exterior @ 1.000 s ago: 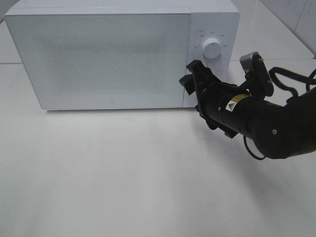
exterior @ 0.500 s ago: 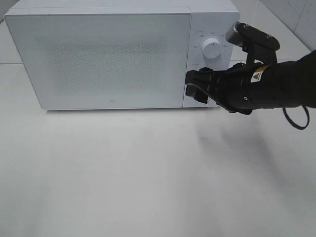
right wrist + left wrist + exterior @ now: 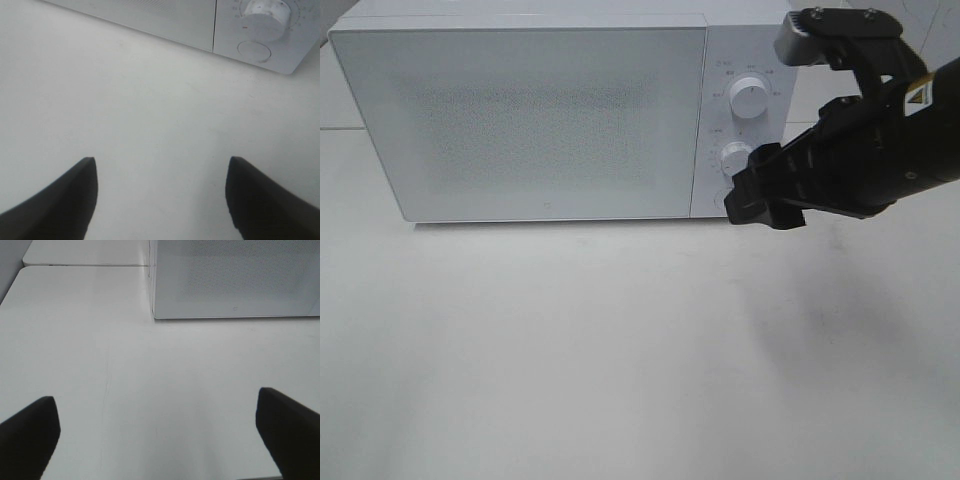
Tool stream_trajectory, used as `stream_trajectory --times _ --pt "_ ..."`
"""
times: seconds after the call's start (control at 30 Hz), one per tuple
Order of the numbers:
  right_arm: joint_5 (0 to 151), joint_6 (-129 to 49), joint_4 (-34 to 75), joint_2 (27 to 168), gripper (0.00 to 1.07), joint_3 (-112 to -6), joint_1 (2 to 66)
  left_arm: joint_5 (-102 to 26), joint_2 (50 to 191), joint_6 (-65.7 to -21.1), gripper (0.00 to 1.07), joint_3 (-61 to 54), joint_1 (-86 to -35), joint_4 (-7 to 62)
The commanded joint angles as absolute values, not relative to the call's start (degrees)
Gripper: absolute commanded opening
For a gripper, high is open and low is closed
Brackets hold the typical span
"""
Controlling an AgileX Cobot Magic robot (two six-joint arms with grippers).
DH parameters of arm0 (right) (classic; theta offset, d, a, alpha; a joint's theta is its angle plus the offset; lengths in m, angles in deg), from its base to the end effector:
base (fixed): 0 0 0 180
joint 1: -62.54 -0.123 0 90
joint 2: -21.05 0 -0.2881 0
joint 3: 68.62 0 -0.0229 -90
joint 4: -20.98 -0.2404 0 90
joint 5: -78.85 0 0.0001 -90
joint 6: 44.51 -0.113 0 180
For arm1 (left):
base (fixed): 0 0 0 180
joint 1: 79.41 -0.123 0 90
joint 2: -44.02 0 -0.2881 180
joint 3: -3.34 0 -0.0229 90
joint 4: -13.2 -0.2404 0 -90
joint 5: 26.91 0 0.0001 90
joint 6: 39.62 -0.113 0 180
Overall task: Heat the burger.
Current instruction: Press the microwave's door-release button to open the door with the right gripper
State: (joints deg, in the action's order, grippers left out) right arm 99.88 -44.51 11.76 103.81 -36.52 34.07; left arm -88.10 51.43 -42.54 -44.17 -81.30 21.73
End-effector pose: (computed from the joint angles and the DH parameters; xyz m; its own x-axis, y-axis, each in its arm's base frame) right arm 0.2345 0.1345 0.2478 -0.6980 -0.2084 -0.6851 -0.4113 0.8998 0.1454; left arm -0.0008 -0.0147 0.2681 -0.4373 -0.0355 -0.8986 0.0750 0.9943 -0.0757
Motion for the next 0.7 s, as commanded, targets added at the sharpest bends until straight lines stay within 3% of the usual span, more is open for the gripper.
stream_trajectory --times 0.03,0.7 --pt "107.62 -42.5 13.19 98.59 0.71 -36.92 34.53 -87.87 50.46 -42.54 1.0 -44.45 -81.53 21.9" --pt "128.24 -42.39 16.63 76.42 0.71 -36.92 34.53 -87.87 50.46 -42.54 1.0 -44.45 -81.53 21.9"
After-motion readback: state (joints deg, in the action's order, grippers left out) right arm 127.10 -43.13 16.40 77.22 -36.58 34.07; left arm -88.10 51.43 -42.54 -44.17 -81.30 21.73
